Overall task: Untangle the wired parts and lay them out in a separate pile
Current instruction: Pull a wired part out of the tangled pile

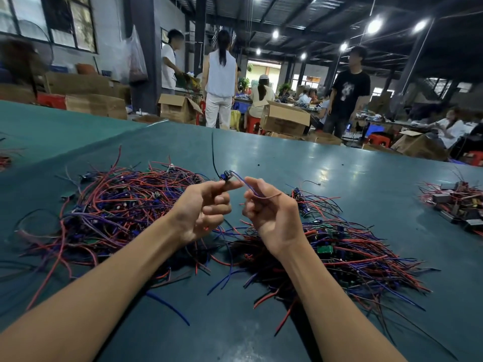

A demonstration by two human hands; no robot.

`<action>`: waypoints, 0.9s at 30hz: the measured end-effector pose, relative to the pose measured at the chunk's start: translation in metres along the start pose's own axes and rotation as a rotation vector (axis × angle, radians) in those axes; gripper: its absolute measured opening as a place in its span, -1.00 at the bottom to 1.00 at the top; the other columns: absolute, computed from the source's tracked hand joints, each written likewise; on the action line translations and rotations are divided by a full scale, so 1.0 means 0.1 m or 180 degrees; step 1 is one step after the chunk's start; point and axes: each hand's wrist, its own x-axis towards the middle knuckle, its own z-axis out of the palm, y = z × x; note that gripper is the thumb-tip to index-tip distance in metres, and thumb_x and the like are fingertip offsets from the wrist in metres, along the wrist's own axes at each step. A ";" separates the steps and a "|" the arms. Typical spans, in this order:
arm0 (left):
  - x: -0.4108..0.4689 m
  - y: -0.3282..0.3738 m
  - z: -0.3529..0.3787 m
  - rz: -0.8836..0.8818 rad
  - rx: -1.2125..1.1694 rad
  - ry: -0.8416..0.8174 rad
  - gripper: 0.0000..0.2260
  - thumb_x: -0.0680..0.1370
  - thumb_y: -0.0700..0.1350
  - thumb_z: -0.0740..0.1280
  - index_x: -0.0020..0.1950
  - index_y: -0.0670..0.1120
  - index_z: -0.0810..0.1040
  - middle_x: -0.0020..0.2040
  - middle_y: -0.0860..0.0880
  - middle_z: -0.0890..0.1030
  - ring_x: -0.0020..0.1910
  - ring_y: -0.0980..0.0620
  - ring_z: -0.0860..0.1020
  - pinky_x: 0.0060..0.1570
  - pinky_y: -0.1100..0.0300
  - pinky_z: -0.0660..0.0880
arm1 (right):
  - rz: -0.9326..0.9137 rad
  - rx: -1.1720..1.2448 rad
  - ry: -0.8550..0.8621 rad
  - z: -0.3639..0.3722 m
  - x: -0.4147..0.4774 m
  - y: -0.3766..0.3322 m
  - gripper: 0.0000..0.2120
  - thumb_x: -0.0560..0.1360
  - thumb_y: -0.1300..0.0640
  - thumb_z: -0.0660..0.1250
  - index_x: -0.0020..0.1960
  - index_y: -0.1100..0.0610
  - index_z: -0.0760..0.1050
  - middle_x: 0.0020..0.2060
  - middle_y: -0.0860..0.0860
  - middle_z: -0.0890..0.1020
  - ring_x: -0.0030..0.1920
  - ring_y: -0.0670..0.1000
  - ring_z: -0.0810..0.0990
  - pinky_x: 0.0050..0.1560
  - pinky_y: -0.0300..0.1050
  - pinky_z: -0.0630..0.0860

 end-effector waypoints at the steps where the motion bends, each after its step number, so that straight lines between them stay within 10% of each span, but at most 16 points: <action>1: -0.01 -0.03 0.00 -0.0021 0.0057 -0.0026 -0.71 0.62 -0.11 0.18 0.06 -0.18 0.67 -0.36 0.02 0.29 -0.60 0.21 0.19 -0.76 0.38 0.12 | 0.0091 0.0084 -0.0056 -0.01 -0.02 0.00 -0.72 0.48 0.07 0.35 -0.04 0.26 0.71 -0.28 0.10 0.60 -0.37 -0.03 0.50 -0.35 -0.22 0.43; 6: -0.05 -0.10 0.02 -0.0139 -0.0080 -0.0279 -0.67 0.59 -0.08 0.20 0.15 -0.16 0.71 -0.35 0.01 0.32 -0.56 0.19 0.23 -0.76 0.38 0.16 | -0.0047 0.0809 -0.0073 -0.03 -0.06 -0.06 -0.74 0.45 0.22 0.32 0.05 0.30 0.68 -0.15 0.16 0.67 -0.26 0.02 0.61 -0.27 -0.17 0.52; 11: -0.06 -0.10 0.06 0.0138 -0.0063 -0.0198 -0.67 0.56 -0.05 0.24 0.22 -0.14 0.63 -0.35 0.00 0.37 -0.55 0.16 0.27 -0.74 0.35 0.21 | -0.0185 -0.0317 0.0101 0.00 -0.03 -0.02 -0.61 0.50 0.50 0.26 0.23 0.22 0.60 -0.02 0.11 0.65 -0.20 0.02 0.59 -0.27 -0.20 0.46; 21: -0.15 -0.20 0.09 0.0311 0.1114 -0.0341 -0.73 0.56 0.06 0.28 -0.14 -0.08 0.66 -0.32 -0.04 0.41 -0.52 0.10 0.35 -0.57 0.25 0.39 | -0.0570 -0.0988 0.0261 0.11 -0.06 0.05 -0.65 0.36 0.10 0.55 0.14 0.09 0.71 -0.14 0.18 0.57 -0.09 0.16 0.43 0.01 0.13 0.38; 27: -0.11 -0.22 0.06 0.0054 0.0858 -0.0559 -0.56 0.51 0.05 0.24 0.15 -0.24 0.67 -0.26 -0.09 0.52 -0.38 0.02 0.48 -0.34 0.05 0.57 | -0.0612 -0.0758 0.0340 0.12 -0.09 -0.02 -0.69 0.41 -0.02 0.49 0.01 0.19 0.74 -0.41 0.03 0.58 -0.27 0.12 0.52 -0.04 0.08 0.43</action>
